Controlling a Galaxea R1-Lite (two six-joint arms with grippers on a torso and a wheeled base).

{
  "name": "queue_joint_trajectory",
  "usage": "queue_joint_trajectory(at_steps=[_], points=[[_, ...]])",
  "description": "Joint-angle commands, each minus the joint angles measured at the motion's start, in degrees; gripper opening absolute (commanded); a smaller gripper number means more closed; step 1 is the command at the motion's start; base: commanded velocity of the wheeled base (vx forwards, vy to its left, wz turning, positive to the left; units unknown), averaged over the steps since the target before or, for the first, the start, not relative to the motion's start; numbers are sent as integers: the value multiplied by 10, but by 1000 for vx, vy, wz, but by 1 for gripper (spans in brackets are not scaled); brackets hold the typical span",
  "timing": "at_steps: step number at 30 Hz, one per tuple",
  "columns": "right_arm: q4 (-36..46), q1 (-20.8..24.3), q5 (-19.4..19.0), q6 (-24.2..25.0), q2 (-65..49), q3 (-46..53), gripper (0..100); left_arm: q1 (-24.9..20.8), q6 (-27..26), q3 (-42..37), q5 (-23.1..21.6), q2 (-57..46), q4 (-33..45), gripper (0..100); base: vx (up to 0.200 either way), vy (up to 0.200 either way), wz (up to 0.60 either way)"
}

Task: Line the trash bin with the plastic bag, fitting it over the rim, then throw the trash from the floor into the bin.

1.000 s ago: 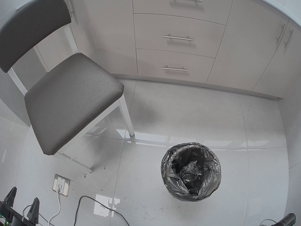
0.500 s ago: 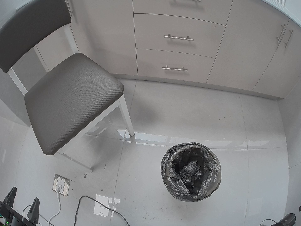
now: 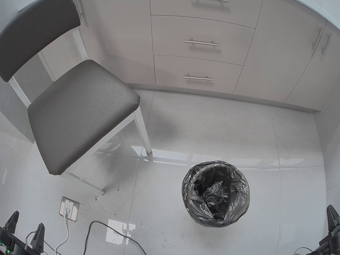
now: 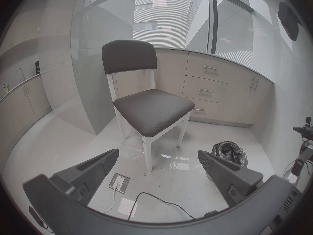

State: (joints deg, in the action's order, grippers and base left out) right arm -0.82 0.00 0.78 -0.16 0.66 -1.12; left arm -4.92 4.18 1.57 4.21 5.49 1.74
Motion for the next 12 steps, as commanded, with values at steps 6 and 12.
queue_joint_trajectory(at_steps=[6, 12], points=[[12, 1, -5, -7, -7, 10, 0, 0, 0, 0, 0, 0, 0, 100, 0, 0, 0], [12, 1, -5, -4, -7, 10, 0, 0, 0, 0, -1, 1, 0, 100, 0, 0, 0]])
